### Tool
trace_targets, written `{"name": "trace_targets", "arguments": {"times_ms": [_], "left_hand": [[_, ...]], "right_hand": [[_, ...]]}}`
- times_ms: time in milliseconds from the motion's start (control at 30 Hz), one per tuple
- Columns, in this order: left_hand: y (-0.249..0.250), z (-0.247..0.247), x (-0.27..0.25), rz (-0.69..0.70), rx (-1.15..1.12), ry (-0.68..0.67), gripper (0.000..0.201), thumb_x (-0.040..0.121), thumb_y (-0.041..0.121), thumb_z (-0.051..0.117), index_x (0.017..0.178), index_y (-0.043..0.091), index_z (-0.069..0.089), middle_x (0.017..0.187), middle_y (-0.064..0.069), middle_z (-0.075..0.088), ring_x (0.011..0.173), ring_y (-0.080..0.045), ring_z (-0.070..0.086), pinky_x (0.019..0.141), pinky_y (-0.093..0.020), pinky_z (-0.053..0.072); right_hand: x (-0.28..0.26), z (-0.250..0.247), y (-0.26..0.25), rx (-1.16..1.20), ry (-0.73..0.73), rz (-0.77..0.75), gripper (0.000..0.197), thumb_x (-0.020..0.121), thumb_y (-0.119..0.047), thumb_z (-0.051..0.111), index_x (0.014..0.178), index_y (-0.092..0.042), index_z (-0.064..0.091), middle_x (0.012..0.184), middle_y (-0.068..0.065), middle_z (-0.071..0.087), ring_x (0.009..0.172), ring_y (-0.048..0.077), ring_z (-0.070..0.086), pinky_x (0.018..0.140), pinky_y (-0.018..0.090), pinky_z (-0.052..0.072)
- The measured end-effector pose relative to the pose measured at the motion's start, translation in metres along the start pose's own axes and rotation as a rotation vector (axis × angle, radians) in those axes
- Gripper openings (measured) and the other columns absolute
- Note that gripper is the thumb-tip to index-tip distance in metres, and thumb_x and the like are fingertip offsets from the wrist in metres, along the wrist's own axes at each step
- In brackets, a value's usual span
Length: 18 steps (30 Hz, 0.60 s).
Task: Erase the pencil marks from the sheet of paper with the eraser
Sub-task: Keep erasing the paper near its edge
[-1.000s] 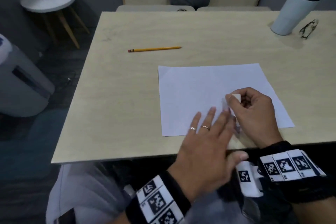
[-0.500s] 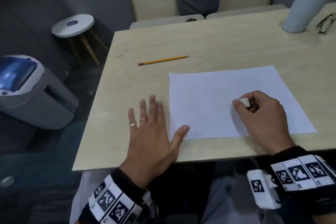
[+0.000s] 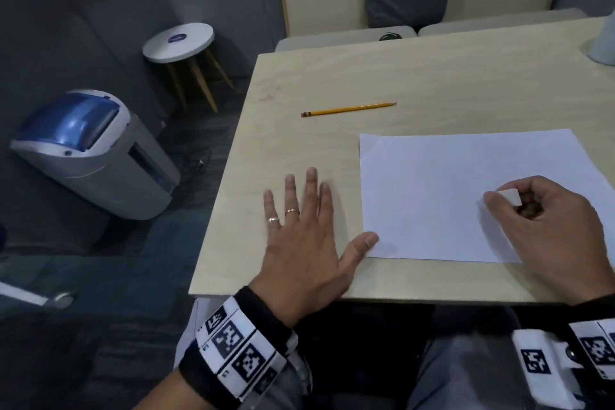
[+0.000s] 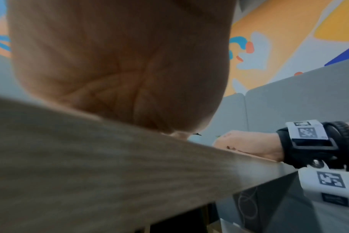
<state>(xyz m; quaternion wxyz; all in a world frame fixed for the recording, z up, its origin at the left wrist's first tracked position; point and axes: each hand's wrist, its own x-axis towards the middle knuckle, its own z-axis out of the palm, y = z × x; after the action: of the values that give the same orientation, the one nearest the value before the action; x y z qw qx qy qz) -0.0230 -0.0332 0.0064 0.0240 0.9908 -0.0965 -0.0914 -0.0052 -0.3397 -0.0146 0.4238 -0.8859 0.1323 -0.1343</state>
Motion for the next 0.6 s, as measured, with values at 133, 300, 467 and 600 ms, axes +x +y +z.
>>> {"name": "trace_targets", "arguments": {"times_ms": [133,300,467,600], "left_hand": [[0.010,0.006,-0.013,0.368,0.024,-0.020,0.081,0.098,0.082,0.013,0.166,0.043,-0.008,0.171,0.004,-0.031,0.154,-0.027,-0.036,0.124,-0.060,-0.019],[-0.023,0.000,0.003,0.012,0.118,-0.063,0.097,0.089,0.088,-0.003,0.165,0.030,-0.018,0.170,-0.003,-0.034,0.151,-0.030,-0.041,0.122,-0.061,-0.021],[-0.016,-0.003,-0.001,0.211,0.029,-0.039,0.091,0.095,0.085,0.009,0.165,0.034,-0.017,0.167,-0.002,-0.039,0.152,-0.029,-0.040,0.122,-0.061,-0.021],[-0.016,0.003,0.000,0.227,0.081,-0.068,0.086,0.094,0.085,0.007,0.165,0.042,-0.015,0.170,0.001,-0.034,0.154,-0.028,-0.037,0.122,-0.059,-0.024]], "right_hand": [[-0.002,0.000,0.003,0.034,0.016,0.026,0.021,0.092,-0.052,0.074,0.101,-0.034,0.070,0.081,-0.016,0.072,0.076,0.024,0.070,0.066,0.034,0.053],[0.004,0.001,0.022,0.066,0.046,0.050,0.043,0.085,-0.069,0.068,0.112,-0.035,0.069,0.082,-0.006,0.073,0.077,0.027,0.071,0.065,0.046,0.056],[0.005,0.001,0.026,0.063,0.043,0.058,0.047,0.085,-0.071,0.068,0.113,-0.033,0.068,0.079,-0.002,0.071,0.075,0.029,0.069,0.066,0.047,0.057],[0.003,-0.001,0.017,0.033,0.015,0.030,0.032,0.090,-0.062,0.070,0.108,-0.036,0.069,0.079,-0.005,0.072,0.077,0.026,0.069,0.072,0.040,0.053]]}}
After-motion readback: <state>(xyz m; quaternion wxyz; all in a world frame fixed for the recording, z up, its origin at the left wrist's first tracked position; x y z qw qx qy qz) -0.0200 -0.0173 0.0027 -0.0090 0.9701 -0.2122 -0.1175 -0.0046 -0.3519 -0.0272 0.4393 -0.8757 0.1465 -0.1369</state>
